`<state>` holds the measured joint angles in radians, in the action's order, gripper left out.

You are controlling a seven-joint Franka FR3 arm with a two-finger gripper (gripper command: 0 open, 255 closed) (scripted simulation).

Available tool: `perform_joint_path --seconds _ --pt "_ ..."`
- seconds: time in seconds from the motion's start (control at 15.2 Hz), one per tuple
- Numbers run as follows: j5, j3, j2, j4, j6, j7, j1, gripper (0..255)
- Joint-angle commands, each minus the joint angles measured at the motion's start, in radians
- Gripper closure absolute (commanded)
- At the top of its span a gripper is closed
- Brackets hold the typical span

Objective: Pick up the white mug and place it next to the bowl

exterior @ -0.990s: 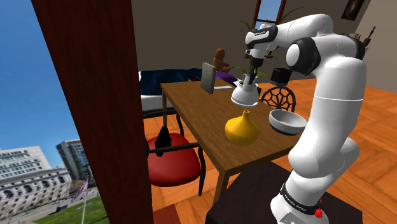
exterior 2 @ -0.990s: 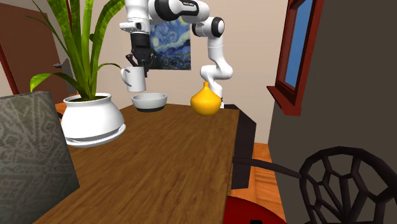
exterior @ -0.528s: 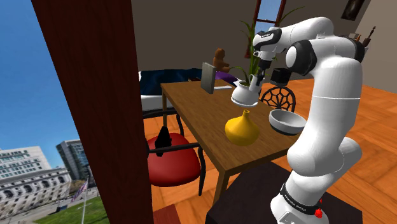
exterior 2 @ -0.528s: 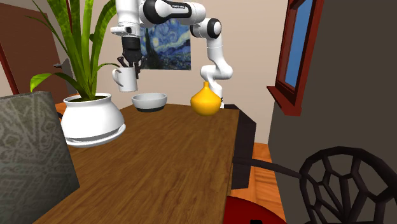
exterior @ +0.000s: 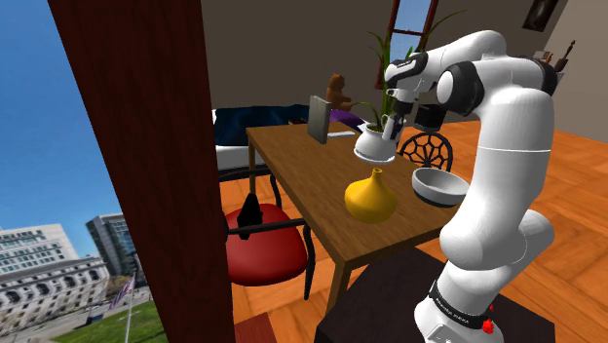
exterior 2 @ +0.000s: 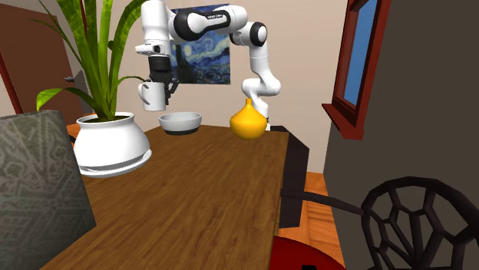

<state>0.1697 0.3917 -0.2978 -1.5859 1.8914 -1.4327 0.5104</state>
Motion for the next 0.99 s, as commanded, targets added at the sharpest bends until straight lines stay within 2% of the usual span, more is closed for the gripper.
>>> perform_joint_path --seconds 0.0,0.07,0.13,0.46,0.73,0.79,0.92 --pt "0.004 -0.001 -0.018 -0.027 0.044 -0.005 0.002 255" --pt "0.002 0.000 0.000 -0.006 0.008 -0.004 0.001 255" --pt "0.002 0.000 0.000 -0.006 0.008 -0.004 0.001 0" --pt "0.107 0.029 -0.067 0.198 -0.077 0.360 0.005 0" --pt "0.185 0.060 -0.138 0.387 -0.140 0.654 0.028 0" --pt "0.196 0.064 -0.149 0.414 -0.148 0.694 0.033 0" --pt "0.196 0.063 -0.150 0.388 -0.122 0.691 0.028 0"
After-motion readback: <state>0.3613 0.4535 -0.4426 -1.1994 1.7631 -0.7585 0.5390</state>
